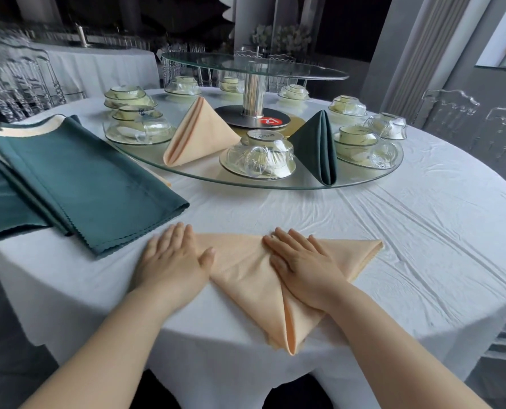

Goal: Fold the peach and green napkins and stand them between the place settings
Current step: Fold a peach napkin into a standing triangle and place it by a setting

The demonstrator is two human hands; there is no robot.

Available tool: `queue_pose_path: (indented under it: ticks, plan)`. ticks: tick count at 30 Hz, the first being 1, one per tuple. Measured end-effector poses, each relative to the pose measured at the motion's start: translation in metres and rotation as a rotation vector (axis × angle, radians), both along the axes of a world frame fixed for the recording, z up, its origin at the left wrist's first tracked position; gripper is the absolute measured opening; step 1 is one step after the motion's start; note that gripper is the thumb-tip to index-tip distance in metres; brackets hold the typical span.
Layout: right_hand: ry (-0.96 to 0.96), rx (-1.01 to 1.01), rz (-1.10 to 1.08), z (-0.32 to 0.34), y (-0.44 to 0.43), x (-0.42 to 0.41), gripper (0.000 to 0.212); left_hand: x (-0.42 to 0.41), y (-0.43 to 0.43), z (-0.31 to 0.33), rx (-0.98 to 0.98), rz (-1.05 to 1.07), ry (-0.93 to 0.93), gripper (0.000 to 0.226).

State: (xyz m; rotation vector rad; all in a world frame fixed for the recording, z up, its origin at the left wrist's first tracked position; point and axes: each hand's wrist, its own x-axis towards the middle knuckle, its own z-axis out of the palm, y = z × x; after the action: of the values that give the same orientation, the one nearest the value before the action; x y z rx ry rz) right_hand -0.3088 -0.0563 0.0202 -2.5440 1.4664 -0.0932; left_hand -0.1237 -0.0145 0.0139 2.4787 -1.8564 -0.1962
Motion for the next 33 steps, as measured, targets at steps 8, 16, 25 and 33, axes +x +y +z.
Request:
queue_pose_path:
  ticks: [8,16,25,33]
  plan:
    - [-0.120,-0.025,-0.013,-0.001,0.000,-0.002,0.046,0.023,0.004,-0.002,-0.108,0.053,0.023,0.060]
    - [-0.224,0.074,-0.198,0.029,-0.024,-0.030,0.040,0.029,-0.021,0.021,-0.241,-0.257,0.478,0.033]
    - [0.168,0.297,-0.119,0.054,-0.044,-0.037,0.010,0.017,-0.051,0.044,0.226,-0.431,0.311,0.016]
    - [-0.071,-0.138,-0.110,0.110,-0.041,-0.030,0.026,0.018,-0.037,0.104,-0.305,-0.295,0.193,0.026]
